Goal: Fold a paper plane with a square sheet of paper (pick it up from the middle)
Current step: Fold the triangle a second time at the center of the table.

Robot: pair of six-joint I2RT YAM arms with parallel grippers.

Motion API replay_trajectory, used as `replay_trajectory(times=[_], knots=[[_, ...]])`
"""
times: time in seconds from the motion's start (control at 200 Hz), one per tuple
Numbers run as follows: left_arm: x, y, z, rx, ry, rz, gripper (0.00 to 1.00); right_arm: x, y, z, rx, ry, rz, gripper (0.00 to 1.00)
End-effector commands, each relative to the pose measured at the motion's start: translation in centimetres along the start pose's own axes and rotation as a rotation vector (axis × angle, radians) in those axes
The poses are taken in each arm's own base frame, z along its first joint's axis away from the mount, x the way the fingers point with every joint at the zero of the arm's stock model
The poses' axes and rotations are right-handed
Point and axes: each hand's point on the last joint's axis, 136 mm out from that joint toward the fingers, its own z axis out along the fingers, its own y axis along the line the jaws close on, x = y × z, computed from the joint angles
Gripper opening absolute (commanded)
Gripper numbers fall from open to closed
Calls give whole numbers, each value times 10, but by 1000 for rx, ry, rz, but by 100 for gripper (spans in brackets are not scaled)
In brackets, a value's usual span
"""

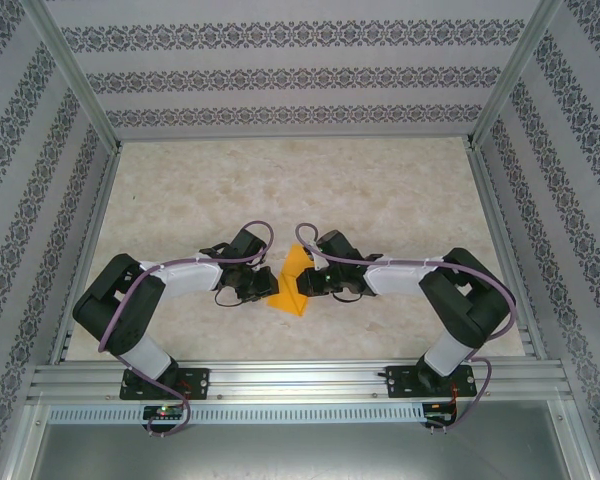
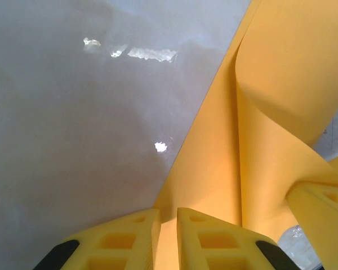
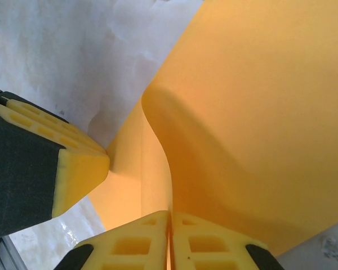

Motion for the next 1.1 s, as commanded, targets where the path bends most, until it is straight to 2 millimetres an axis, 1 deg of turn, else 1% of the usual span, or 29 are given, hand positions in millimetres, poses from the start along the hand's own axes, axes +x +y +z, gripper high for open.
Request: replay_trajectory(times=[0.0, 0.52, 0.769, 0.869, 1.014, 1.094], knots=[[7, 22, 8, -98, 16, 4, 19, -5, -1, 2, -3, 5, -25, 11], [7, 23, 8, -102, 18, 4, 19, -9, -12, 4, 49, -2, -28, 11], [7, 23, 8, -106, 19, 9, 19, -12, -11, 5, 44, 1, -34, 11], [7, 23, 8, -104, 19, 6, 19, -10, -13, 6, 50, 9, -29, 11], [4, 15, 2, -84, 5, 12, 21, -4, -18, 9, 63, 22, -24, 11], [0, 5, -6, -61, -16, 23, 23, -2, -19, 11, 59, 26, -15, 11]])
